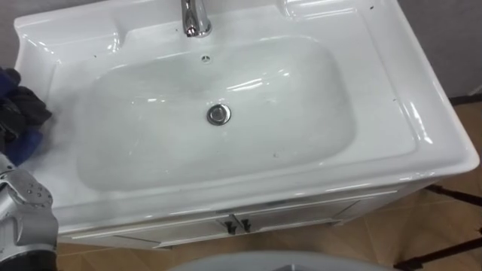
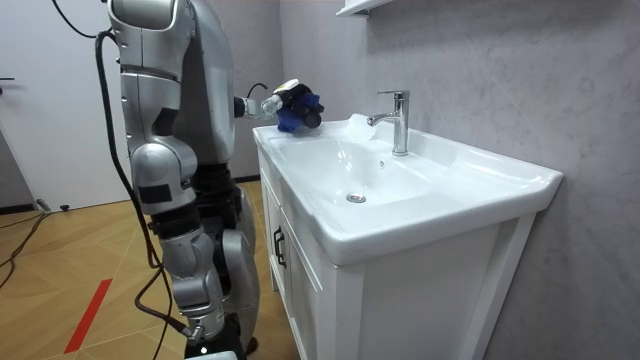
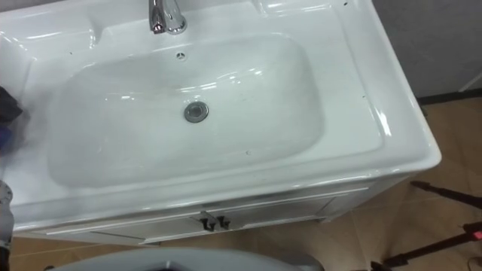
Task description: Wipe basin
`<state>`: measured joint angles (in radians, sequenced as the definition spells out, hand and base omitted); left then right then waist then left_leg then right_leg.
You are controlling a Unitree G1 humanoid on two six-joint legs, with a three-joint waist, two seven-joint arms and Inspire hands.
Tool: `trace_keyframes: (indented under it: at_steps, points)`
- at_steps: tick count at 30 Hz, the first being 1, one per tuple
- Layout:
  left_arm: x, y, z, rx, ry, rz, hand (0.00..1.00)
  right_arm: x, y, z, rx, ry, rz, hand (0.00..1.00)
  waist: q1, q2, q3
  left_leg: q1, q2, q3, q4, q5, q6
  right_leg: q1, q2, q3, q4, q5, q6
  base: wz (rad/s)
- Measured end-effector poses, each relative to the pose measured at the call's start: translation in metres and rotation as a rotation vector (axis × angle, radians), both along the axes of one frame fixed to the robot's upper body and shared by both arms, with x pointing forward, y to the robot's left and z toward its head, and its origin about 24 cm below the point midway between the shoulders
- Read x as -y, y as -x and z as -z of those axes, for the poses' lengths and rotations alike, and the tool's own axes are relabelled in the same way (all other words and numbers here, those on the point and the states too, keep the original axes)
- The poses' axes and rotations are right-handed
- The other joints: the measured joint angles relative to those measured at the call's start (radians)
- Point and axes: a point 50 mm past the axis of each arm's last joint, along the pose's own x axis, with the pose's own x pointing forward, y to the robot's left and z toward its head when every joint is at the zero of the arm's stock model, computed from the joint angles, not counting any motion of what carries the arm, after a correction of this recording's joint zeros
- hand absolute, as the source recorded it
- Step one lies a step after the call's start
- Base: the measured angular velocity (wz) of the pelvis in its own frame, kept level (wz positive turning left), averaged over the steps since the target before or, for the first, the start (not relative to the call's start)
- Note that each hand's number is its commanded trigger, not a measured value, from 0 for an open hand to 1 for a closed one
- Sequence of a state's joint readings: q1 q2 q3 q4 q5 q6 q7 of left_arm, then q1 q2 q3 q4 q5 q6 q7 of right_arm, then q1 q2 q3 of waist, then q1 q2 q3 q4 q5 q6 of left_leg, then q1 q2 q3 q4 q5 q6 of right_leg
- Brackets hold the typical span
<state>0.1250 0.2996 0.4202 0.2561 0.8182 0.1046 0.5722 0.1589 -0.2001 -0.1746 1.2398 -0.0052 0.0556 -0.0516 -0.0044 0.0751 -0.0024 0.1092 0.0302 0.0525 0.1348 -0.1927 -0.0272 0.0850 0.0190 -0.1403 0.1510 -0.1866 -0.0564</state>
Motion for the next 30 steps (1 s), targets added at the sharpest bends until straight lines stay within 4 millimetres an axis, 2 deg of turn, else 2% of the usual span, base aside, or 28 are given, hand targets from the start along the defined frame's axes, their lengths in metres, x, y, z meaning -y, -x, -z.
trace_keyframes:
  at_steps: [10, 11, 14, 17, 20, 24, 26, 30]
  points:
    - [0.001, 0.000, -0.001, 0.003, -0.011, 0.003, 0.00, 0.000, -0.006, 0.000, 0.013, -0.001, -0.006, 0.00, 0.000, 0.006, 0.0030, 0.005, -0.001, 0.000, 0.000, 0.000, 0.000, -0.001, 0.000, 0.006, -0.003, 0.000, 0.001, 0.00]
    - [0.001, -0.001, -0.003, 0.002, -0.029, 0.010, 0.97, 0.000, -0.007, 0.000, 0.019, -0.001, -0.006, 0.00, -0.001, 0.009, 0.0050, 0.005, -0.001, 0.000, 0.000, 0.000, 0.000, -0.001, 0.000, 0.006, -0.003, 0.000, 0.001, 0.00]
    - [0.005, -0.005, -0.012, 0.037, -0.071, 0.041, 1.00, 0.000, -0.011, -0.001, 0.038, 0.002, -0.008, 0.00, 0.000, 0.012, 0.0066, 0.004, -0.001, 0.000, 0.000, 0.000, 0.000, -0.001, 0.000, 0.005, -0.003, 0.000, 0.001, 0.00]
    - [0.013, -0.009, -0.025, 0.123, -0.116, 0.082, 1.00, 0.001, -0.012, -0.001, 0.051, 0.007, -0.013, 0.00, -0.002, 0.025, 0.0030, 0.005, -0.003, 0.000, 0.000, 0.000, 0.000, 0.000, 0.000, 0.004, -0.005, 0.000, 0.002, 0.00]
    - [0.015, -0.010, -0.029, 0.154, -0.134, 0.096, 1.00, 0.003, -0.010, -0.001, 0.043, 0.003, -0.017, 0.00, -0.011, 0.038, -0.0015, 0.006, -0.003, -0.001, -0.001, 0.000, 0.000, 0.002, -0.001, 0.004, -0.007, 0.000, 0.002, 0.00]
    - [0.018, -0.009, -0.026, 0.141, -0.131, 0.113, 1.00, 0.005, -0.009, -0.002, 0.037, 0.008, -0.024, 0.00, -0.016, 0.040, -0.0026, 0.006, -0.002, -0.001, -0.001, 0.000, 0.000, 0.002, 0.000, 0.008, -0.007, 0.000, 0.002, -0.03]
    - [0.019, -0.009, -0.025, 0.140, -0.128, 0.122, 1.00, 0.007, -0.009, -0.003, 0.042, 0.004, -0.018, 0.00, -0.017, 0.030, 0.0042, 0.007, -0.001, 0.000, -0.001, 0.000, 0.000, 0.001, 0.000, 0.012, -0.001, 0.000, 0.002, -0.05]
    - [0.019, -0.009, -0.022, 0.132, -0.122, 0.126, 1.00, 0.007, -0.008, -0.003, 0.036, 0.003, -0.014, 0.00, -0.016, 0.019, 0.0098, 0.007, -0.001, 0.000, -0.001, 0.000, 0.000, -0.001, 0.000, 0.016, -0.001, 0.000, 0.002, -0.01]
